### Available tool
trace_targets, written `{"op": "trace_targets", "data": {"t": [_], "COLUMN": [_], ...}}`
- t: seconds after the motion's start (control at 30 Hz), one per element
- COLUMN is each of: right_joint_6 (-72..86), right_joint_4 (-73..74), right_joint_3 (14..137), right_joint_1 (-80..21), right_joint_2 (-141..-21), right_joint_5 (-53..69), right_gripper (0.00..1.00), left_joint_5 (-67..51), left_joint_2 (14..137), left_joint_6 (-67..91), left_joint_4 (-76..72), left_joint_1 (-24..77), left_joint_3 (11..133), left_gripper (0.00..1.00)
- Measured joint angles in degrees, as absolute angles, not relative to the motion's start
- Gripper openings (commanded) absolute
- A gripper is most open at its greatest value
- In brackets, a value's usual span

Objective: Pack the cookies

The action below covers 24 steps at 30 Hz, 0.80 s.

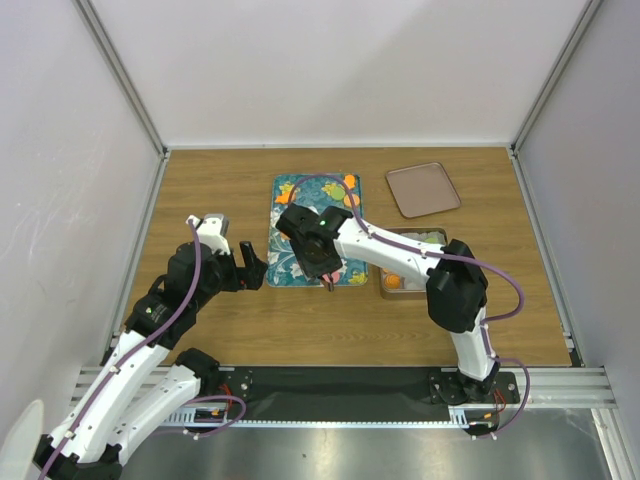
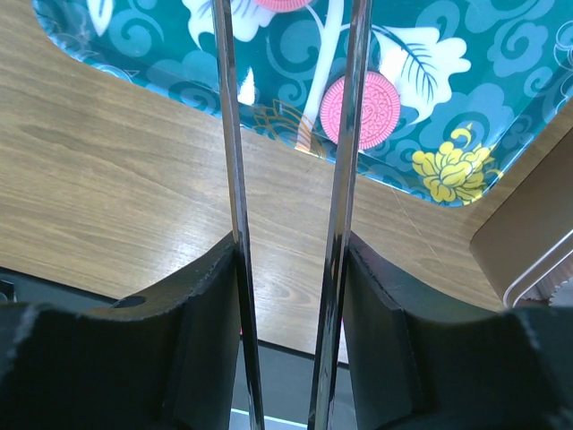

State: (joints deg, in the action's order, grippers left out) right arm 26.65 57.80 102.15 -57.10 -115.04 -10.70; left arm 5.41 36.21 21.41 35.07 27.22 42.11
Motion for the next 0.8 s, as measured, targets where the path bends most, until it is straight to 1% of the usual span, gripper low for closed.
{"op": "trace_targets", "data": {"t": [0.8], "right_joint_6": [25.5], "right_joint_4": [63.0], "right_joint_3": [107.6], "right_joint_1": [-58.7], "right_joint_2": [-119.3], "right_joint_5": [-12.9], "right_gripper": [0.47], "left_joint_5": [5.4], "left_joint_2": [35.9], "left_joint_6": [21.4], "left_joint_4": [35.1], "left_joint_1": [27.2], "left_joint_3": [42.1], "left_gripper": [0.93]}}
